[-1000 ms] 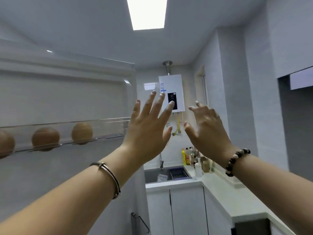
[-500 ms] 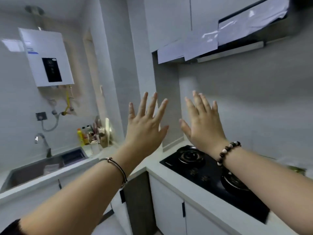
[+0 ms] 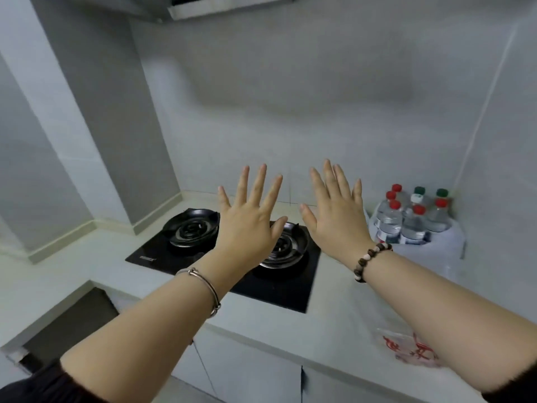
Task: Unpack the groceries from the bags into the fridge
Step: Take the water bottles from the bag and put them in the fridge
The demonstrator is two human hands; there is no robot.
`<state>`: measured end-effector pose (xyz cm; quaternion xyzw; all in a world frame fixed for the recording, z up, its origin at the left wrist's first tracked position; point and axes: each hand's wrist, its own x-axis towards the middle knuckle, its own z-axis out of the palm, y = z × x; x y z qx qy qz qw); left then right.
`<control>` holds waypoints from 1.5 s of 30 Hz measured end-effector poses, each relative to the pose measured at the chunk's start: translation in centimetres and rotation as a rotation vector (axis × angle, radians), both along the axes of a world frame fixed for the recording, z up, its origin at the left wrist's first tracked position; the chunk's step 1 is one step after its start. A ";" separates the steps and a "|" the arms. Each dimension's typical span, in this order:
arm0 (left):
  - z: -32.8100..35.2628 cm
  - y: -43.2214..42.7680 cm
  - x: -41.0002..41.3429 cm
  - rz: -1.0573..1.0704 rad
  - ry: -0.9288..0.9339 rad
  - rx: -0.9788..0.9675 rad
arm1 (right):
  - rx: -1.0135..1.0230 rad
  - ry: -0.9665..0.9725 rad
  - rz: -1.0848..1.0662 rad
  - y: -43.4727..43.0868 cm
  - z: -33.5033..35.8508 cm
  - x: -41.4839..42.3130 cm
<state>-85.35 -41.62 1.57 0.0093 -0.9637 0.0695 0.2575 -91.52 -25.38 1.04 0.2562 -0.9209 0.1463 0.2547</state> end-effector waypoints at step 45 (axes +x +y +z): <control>-16.2 22.0 -39.8 -0.487 -0.634 1.081 | -0.713 -0.634 -0.520 20.5 -16.7 -31.8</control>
